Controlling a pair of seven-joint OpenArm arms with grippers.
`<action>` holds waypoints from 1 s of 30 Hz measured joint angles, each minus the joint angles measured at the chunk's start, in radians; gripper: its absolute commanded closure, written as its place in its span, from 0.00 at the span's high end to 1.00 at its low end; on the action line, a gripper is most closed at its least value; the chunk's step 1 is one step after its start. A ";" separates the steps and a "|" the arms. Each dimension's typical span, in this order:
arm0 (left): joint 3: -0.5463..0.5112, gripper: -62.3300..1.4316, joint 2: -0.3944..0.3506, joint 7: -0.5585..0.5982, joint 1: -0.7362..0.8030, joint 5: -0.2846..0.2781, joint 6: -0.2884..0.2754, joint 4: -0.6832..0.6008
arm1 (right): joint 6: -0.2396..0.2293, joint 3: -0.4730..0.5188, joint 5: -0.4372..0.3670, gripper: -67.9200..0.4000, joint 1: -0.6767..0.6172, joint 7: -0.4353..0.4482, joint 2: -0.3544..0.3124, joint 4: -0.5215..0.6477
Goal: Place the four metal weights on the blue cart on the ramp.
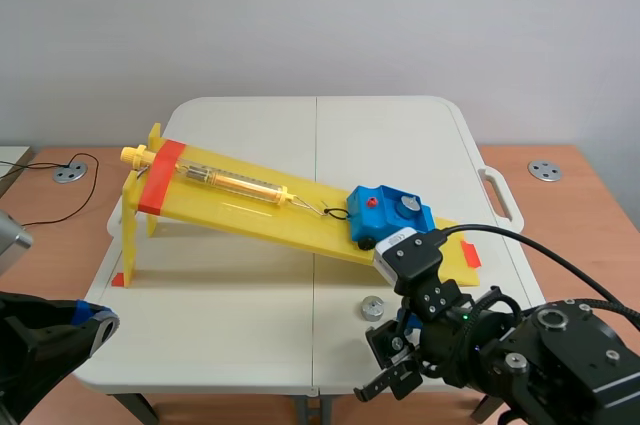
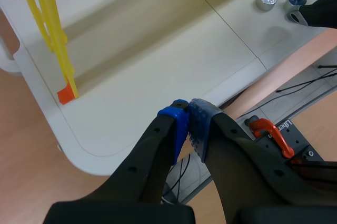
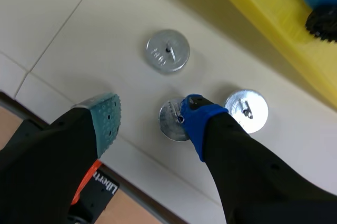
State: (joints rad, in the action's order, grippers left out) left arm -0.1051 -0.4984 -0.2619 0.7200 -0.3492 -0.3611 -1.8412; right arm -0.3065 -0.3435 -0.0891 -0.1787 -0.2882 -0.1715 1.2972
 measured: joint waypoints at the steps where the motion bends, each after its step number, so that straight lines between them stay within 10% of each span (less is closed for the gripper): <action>1: 0.000 0.09 0.000 0.000 0.000 0.000 0.000 0.000 | 0.000 -0.002 0.000 0.35 0.006 0.001 0.000 -0.004; 10: 0.000 0.09 0.000 0.000 0.000 0.000 0.000 0.000 | 0.011 -0.005 0.000 0.01 0.015 -0.008 0.000 -0.008; 19: 0.000 0.09 0.000 0.000 0.000 0.000 0.000 0.000 | 0.011 -0.005 -0.027 0.02 0.007 -0.055 -0.029 0.037; 30: 0.000 0.09 0.000 0.000 0.000 0.000 0.000 0.000 | 0.005 0.205 -0.269 0.02 -0.175 -0.213 -0.106 0.461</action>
State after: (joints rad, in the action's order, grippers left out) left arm -0.1051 -0.4984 -0.2619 0.7200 -0.3492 -0.3611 -1.8412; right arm -0.3012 -0.1387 -0.3580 -0.3542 -0.5011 -0.2775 1.7584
